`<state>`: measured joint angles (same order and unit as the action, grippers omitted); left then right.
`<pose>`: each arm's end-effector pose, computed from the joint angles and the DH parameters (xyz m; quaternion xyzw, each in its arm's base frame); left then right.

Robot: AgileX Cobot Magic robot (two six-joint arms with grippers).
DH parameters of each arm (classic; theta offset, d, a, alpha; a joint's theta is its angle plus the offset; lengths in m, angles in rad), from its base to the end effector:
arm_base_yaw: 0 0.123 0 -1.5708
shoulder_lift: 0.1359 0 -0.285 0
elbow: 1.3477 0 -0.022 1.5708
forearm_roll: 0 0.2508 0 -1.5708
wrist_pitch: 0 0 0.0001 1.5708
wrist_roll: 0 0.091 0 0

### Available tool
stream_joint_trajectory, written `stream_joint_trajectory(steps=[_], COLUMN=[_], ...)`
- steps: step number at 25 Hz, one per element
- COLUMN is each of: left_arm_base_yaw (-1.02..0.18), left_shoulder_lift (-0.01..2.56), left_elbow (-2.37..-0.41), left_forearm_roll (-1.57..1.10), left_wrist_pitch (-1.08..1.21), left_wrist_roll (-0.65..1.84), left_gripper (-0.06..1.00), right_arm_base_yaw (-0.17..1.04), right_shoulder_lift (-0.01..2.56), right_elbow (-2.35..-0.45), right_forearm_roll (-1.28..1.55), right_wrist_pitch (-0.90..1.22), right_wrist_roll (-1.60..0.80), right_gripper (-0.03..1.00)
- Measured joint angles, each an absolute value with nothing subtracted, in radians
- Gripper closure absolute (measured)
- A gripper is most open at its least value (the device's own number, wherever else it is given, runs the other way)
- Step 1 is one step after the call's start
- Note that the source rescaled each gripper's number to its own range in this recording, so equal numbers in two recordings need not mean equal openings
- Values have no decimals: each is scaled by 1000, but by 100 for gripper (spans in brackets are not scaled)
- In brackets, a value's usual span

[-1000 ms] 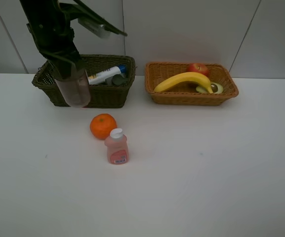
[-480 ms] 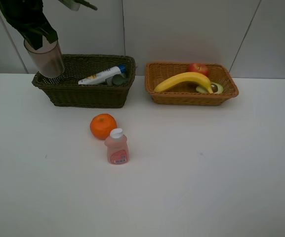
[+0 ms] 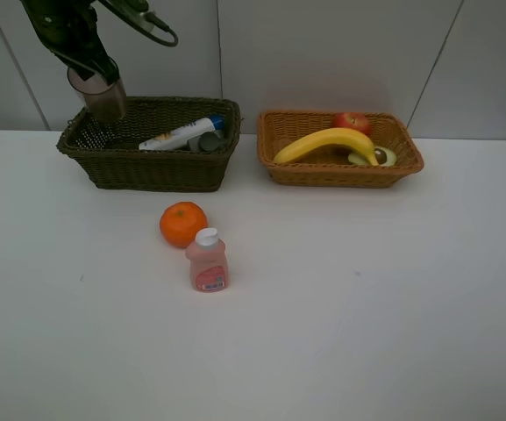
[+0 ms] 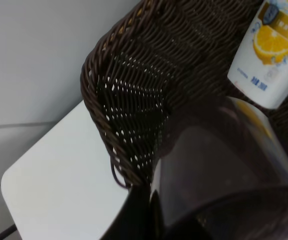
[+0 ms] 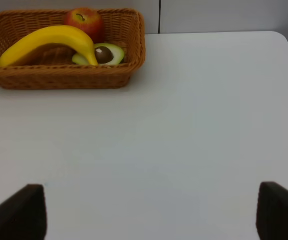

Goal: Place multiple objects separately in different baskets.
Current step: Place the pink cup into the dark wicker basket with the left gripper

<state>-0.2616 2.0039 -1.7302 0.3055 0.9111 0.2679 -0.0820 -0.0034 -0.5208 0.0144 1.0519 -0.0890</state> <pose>0.4365 -0.0945 0.2604 0.3117 0.9110 0.1395 0.2312 -0.0074 0.0017 0.2837 -0.0033 0.8445 -0.0386 0.5342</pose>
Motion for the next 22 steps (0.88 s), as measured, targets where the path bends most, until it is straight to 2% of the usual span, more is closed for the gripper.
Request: stream_joint_trajectory(steps=[11,22], left_arm_base_yaw=[-261,-229], left_shoulder_lift=[2145,2174], left_elbow=[-1730,-1730], left_forearm_roll=[373,383], left_wrist_pitch=[803,776], left_wrist_roll=[269,295], left_gripper=[94,94], right_arm_base_yaw=[-82,-82], right_shoulder_lift=[-3,-3], right_elbow=[-521,-521], right_forearm_roll=[14,15], right_wrist_pitch=[1052,1052], right_wrist_roll=[-89,-89], right_gripper=[15,15])
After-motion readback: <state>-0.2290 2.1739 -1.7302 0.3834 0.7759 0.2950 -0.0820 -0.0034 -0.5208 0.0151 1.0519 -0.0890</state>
